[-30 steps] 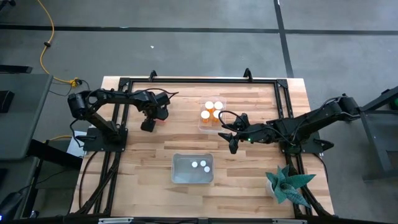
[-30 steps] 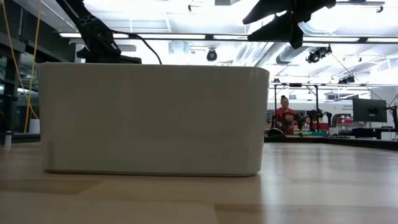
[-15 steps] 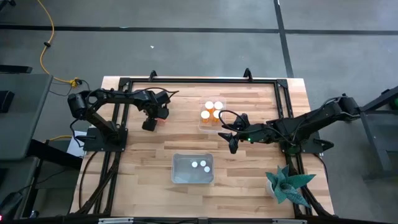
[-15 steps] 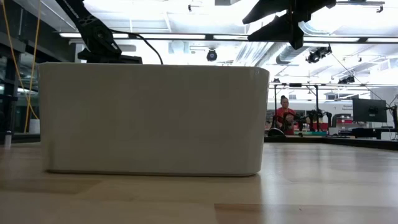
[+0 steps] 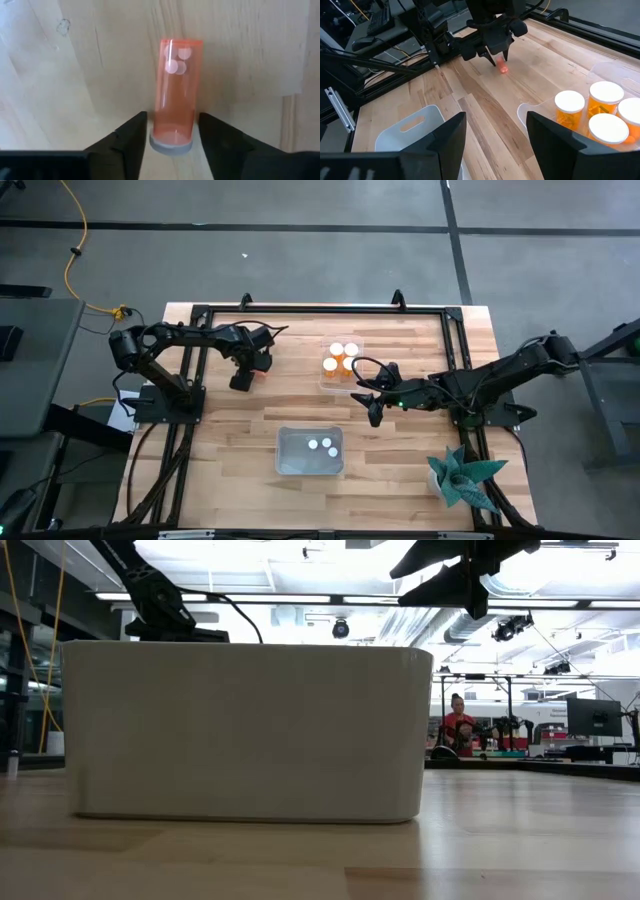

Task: Pick and place medicine bottles into bin by pill shape (circle, oval)
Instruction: Put the pink pill bottle into the gray bin

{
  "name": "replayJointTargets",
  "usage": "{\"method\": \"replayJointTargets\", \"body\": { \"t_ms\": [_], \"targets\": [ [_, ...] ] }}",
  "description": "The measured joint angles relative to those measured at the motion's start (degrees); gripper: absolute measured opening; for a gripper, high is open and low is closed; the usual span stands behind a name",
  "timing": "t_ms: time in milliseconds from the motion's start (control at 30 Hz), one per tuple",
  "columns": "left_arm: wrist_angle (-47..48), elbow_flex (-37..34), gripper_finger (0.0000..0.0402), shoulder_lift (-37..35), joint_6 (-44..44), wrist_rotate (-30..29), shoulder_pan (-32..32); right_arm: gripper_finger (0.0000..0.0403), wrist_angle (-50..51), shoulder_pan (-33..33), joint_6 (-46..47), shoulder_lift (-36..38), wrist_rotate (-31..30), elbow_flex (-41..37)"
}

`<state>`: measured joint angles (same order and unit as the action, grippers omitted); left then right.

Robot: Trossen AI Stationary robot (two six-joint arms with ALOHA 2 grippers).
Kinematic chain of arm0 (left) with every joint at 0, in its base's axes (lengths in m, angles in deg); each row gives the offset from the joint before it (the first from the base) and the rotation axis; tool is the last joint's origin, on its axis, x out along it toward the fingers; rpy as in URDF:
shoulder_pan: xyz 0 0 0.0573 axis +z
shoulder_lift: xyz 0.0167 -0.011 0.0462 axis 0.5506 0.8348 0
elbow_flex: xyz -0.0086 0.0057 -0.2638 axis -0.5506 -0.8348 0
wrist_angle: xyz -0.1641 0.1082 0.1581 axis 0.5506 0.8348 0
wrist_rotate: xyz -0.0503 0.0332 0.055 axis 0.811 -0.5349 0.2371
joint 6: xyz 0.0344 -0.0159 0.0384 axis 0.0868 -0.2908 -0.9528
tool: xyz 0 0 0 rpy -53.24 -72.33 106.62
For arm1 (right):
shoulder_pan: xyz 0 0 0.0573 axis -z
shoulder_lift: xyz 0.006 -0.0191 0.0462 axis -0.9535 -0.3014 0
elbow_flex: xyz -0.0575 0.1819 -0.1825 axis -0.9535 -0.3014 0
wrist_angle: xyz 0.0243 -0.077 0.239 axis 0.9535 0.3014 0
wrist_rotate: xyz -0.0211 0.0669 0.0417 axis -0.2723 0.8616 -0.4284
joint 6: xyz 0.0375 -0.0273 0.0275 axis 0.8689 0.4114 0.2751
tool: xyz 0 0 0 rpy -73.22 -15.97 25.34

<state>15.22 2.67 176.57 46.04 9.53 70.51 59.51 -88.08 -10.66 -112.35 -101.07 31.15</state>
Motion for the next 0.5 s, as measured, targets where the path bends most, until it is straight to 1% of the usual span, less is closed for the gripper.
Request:
{"method": "replayJointTargets", "body": {
  "t_ms": [100,200,333,500],
  "targets": [
    [0.0,0.0,0.0139,0.0,0.1,0.2,0.0,0.0201,0.0,0.0,0.0,0.0,0.0,0.0],
    [0.0,0.0,0.0123,0.0,0.3,0.2,0.0,0.0201,0.0,0.0,0.0,0.0,0.0,0.0],
    [0.7,0.9,0.0117,0.2,1.6,0.0,0.0,0.0201,0.0,0.0,0.0,0.0,0.0,0.0],
    [4.9,6.3,0.0121,0.2,4.4,0.9,0.0,0.0201,-1.8,0.2,-0.4,0.0,0.0,0.0]
  ]
}}
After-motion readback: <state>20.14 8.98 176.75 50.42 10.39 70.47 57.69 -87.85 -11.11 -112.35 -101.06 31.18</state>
